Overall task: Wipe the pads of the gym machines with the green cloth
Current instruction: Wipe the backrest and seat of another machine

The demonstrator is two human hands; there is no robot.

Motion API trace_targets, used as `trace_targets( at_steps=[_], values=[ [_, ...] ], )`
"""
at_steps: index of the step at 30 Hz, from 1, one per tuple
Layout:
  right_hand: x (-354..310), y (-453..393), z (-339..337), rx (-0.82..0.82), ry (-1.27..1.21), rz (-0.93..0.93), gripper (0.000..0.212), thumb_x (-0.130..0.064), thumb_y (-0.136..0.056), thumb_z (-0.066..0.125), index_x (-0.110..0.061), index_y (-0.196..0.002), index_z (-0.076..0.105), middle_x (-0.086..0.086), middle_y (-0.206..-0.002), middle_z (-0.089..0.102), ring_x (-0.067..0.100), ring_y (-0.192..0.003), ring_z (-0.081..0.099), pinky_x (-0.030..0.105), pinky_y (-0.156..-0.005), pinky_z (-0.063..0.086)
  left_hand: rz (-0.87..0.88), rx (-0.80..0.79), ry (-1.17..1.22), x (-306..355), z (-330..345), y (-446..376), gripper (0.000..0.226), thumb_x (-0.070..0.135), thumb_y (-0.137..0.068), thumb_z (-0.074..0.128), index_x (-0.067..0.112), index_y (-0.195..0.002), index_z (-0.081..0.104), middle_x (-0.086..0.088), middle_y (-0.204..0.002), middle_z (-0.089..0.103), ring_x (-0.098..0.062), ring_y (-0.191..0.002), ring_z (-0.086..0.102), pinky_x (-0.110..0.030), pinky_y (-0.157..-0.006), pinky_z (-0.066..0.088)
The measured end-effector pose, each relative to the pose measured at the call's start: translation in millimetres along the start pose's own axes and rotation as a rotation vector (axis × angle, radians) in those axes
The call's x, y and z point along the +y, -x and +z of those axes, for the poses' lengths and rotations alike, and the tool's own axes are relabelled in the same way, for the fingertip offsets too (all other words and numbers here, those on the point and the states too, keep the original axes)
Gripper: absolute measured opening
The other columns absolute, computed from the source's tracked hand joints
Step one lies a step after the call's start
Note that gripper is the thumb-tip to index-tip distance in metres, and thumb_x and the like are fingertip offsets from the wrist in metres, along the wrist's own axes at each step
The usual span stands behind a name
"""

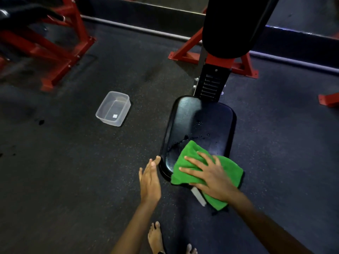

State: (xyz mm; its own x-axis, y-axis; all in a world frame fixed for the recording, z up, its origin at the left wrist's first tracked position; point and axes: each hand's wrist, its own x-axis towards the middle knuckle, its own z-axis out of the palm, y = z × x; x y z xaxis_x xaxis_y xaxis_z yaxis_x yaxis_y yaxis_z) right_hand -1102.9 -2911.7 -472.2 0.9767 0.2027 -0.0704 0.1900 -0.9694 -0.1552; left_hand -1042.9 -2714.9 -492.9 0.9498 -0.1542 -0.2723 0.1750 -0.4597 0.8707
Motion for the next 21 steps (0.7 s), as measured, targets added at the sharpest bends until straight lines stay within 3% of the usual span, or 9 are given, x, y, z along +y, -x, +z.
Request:
trace_targets(
  at_steps=[1, 5, 7, 9, 12, 14, 16, 18, 21],
  values=[
    [11, 3, -3, -0.019, -0.045, 0.049, 0.054, -0.064, -0.083, 0.032, -0.052, -0.136, 0.034, -0.013, -0.146, 0.041, 0.026, -0.130, 0.034, 0.059, -0.089, 0.043, 0.008, 0.007, -0.006, 2, 0, 0, 0.072, 0.055, -0.089, 0.006, 0.021, -0.134, 0.050, 0.006, -0.142, 0.045, 0.005, -0.132, 0.025, -0.020, -0.116, -0.004],
    [5, -37, -13, -0.002, -0.140, 0.532, 0.054, -0.067, -0.087, 0.032, -0.054, -0.140, 0.028, -0.013, -0.155, 0.021, 0.033, -0.139, 0.019, 0.053, -0.104, 0.026, 0.047, 0.090, -0.050, 7, 1, -1, 0.086, 0.065, -0.081, 0.005, 0.016, -0.131, 0.054, 0.001, -0.138, 0.051, -0.006, -0.135, 0.034, -0.020, -0.114, -0.002],
    [-15, -56, -15, -0.029, -0.092, 0.525, 0.054, -0.064, -0.091, 0.033, -0.053, -0.142, 0.022, -0.011, -0.157, 0.014, 0.035, -0.140, 0.014, 0.055, -0.107, 0.021, 0.057, 0.133, -0.111, 12, 7, -3, 0.083, 0.064, -0.081, 0.006, 0.014, -0.122, 0.058, -0.001, -0.129, 0.057, -0.013, -0.129, 0.043, -0.027, -0.116, 0.001],
    [-21, -47, -12, -0.015, -0.071, 0.355, 0.053, -0.063, -0.090, 0.034, -0.051, -0.141, 0.028, -0.009, -0.155, 0.025, 0.037, -0.138, 0.025, 0.059, -0.102, 0.027, 0.093, 0.147, -0.237, 19, 15, -4, 0.077, 0.062, -0.082, 0.007, 0.011, -0.115, 0.054, -0.003, -0.126, 0.055, -0.018, -0.125, 0.044, -0.038, -0.117, 0.003],
    [2, -5, -4, 0.031, -0.055, 0.188, 0.051, -0.061, -0.084, 0.036, -0.051, -0.134, 0.038, -0.010, -0.143, 0.045, 0.033, -0.125, 0.046, 0.055, -0.084, 0.044, 0.249, 0.111, -0.390, 27, 26, -6, 0.083, 0.065, -0.087, 0.007, 0.006, -0.132, 0.045, -0.008, -0.145, 0.038, -0.021, -0.141, 0.025, -0.038, -0.117, -0.003],
    [18, 3, -5, 0.032, -0.091, 0.308, 0.051, -0.061, -0.084, 0.037, -0.052, -0.135, 0.038, -0.011, -0.144, 0.043, 0.033, -0.128, 0.041, 0.053, -0.085, 0.041, 0.409, 0.073, -0.433, 33, 32, -12, 0.086, 0.065, -0.091, 0.007, 0.001, -0.136, 0.042, -0.011, -0.150, 0.032, -0.022, -0.143, 0.020, -0.032, -0.117, -0.005],
    [31, -14, -9, 0.036, -0.172, 0.527, 0.050, -0.058, -0.089, 0.043, -0.053, -0.138, 0.034, -0.012, -0.152, 0.030, 0.033, -0.136, 0.024, 0.049, -0.096, 0.032, 0.556, 0.013, -0.501, 39, 42, -18, 0.080, 0.060, -0.096, 0.011, -0.002, -0.138, 0.040, -0.013, -0.151, 0.030, -0.021, -0.142, 0.019, -0.032, -0.118, -0.002],
    [28, -35, -16, 0.037, -0.191, 0.657, 0.051, -0.053, -0.092, 0.046, -0.053, -0.140, 0.029, -0.012, -0.156, 0.020, 0.031, -0.139, 0.013, 0.048, -0.102, 0.027, 0.620, -0.044, -0.568, 39, 54, -19, 0.076, 0.057, -0.097, 0.013, -0.002, -0.141, 0.035, -0.012, -0.153, 0.026, -0.018, -0.143, 0.015, -0.033, -0.118, 0.000],
    [15, -29, -13, 0.040, -0.195, 0.589, 0.051, -0.051, -0.093, 0.046, -0.051, -0.141, 0.029, -0.011, -0.156, 0.020, 0.032, -0.140, 0.013, 0.052, -0.105, 0.022, 0.598, -0.037, -0.660, 34, 64, -17, 0.076, 0.057, -0.097, 0.014, -0.001, -0.144, 0.026, -0.012, -0.155, 0.020, -0.019, -0.144, 0.011, -0.034, -0.118, 0.001]
  ],
)
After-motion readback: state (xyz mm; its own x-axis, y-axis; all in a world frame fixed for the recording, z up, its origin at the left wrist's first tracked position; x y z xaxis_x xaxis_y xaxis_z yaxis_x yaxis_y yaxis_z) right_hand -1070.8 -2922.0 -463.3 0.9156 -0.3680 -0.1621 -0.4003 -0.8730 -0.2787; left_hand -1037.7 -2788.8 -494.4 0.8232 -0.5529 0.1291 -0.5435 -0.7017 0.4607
